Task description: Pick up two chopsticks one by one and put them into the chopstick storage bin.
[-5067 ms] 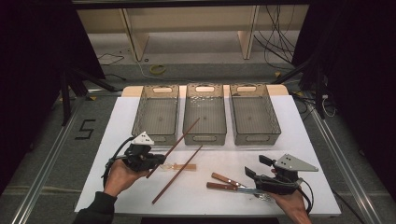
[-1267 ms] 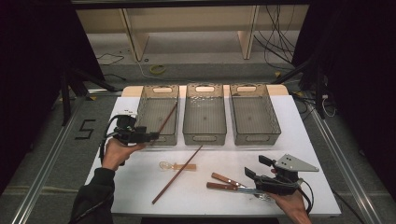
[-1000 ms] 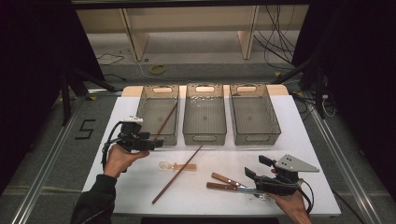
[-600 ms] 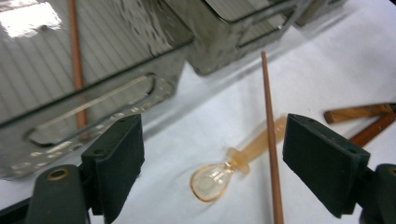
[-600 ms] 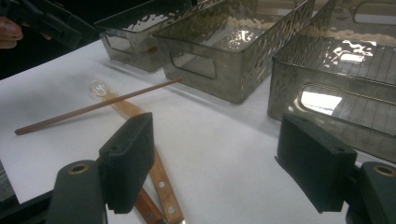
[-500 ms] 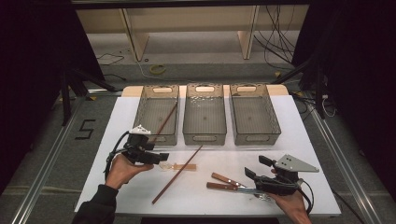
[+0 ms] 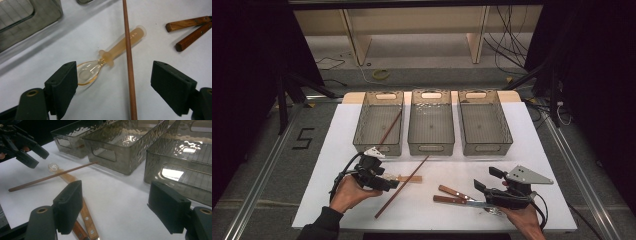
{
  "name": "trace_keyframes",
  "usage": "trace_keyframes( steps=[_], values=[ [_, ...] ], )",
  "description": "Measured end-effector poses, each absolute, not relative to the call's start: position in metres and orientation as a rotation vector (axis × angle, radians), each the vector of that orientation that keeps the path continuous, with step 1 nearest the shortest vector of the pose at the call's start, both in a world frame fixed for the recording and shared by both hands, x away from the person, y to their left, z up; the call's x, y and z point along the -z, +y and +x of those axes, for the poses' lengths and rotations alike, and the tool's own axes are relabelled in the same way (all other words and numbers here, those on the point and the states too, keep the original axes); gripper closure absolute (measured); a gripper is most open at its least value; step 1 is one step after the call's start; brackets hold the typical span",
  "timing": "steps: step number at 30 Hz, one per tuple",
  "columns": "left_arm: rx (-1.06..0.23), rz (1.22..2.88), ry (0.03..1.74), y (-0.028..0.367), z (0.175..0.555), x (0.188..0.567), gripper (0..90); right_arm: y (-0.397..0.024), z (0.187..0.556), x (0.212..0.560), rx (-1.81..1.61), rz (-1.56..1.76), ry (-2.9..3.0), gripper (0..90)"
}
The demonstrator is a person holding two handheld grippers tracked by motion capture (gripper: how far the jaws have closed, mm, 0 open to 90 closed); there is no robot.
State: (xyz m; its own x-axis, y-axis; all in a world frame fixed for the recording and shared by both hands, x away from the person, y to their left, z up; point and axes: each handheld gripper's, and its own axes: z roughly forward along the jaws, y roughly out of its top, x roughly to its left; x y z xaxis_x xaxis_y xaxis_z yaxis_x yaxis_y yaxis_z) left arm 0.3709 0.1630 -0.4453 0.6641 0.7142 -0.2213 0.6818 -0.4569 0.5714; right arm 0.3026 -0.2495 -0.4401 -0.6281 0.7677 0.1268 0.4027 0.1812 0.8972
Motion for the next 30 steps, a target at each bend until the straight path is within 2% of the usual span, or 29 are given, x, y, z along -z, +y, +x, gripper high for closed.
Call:
trace_keyframes(
  steps=[3, 10, 30],
  values=[
    [-0.056, 2.266, 1.054, 0.16, 0.368, 0.447, 23.1, -0.25, 0.303, 0.44, -1.429, 1.105, 2.11, 28.4],
    [-0.018, 2.342, 0.992, 0.152, 0.361, 0.453, 33.7, -0.25, 0.303, 0.441, -1.425, 1.105, 2.113, 28.4],
    [0.027, 2.452, 0.946, 0.144, 0.357, 0.466, 56.7, -0.249, 0.303, 0.441, -1.415, 1.095, 2.125, 28.4]
  ],
)
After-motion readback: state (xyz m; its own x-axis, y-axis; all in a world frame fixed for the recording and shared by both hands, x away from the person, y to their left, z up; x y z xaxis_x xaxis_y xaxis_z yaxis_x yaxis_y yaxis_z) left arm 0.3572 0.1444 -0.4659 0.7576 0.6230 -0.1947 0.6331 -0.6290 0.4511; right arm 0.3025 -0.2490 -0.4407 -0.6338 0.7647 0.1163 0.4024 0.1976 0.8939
